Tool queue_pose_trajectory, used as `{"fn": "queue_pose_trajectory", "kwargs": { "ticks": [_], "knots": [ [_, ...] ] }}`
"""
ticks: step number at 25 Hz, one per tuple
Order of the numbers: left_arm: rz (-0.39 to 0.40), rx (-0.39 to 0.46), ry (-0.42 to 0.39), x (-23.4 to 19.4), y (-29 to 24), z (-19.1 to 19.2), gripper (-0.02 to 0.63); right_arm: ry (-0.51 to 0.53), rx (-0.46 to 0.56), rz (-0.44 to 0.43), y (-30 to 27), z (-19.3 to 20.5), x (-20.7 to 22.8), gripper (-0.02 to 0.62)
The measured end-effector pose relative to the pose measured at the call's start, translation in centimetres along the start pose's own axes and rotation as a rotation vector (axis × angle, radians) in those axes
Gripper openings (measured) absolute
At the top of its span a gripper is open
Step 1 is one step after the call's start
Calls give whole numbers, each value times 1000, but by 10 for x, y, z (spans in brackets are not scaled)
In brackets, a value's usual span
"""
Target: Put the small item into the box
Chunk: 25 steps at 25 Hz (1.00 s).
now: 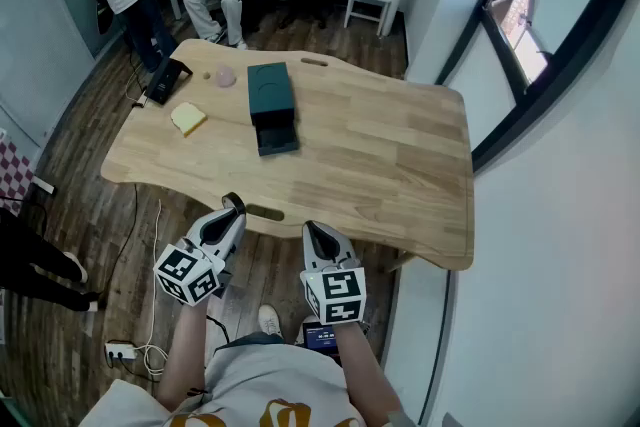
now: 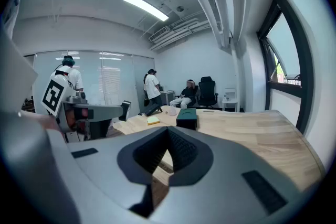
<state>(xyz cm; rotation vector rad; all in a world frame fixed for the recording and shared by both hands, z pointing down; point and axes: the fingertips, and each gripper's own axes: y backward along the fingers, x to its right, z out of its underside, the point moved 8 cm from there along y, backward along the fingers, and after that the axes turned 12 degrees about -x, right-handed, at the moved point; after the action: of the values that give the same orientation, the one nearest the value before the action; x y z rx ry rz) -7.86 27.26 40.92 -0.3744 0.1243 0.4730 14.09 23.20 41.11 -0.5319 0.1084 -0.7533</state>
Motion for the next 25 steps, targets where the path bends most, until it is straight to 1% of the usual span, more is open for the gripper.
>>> {"fn": "queue_pose_trajectory", "kwargs": {
  "ticks": [5,10,12,15,19,25],
  "knots": [
    [-1,-7,18,-1,3,4,40,2,1,1,0,2,-4,3],
    [-15,-12,17,-2,11,-1,40,-6,6,7,6,3,-2,3],
    [-20,-7,21,-1,12,-2,40,-18,16,-11,9,5,1,3],
    [-28,-10,19,6,10,-2,40,-32,49,-61,16,7,4,3],
    [-34,-13,7,20,3,-5,40,-33,66,-60,27,9,14,5],
    [-20,20,66,31,10,-14,40,-99,80,-39,42,15,40,5]
  ]
}}
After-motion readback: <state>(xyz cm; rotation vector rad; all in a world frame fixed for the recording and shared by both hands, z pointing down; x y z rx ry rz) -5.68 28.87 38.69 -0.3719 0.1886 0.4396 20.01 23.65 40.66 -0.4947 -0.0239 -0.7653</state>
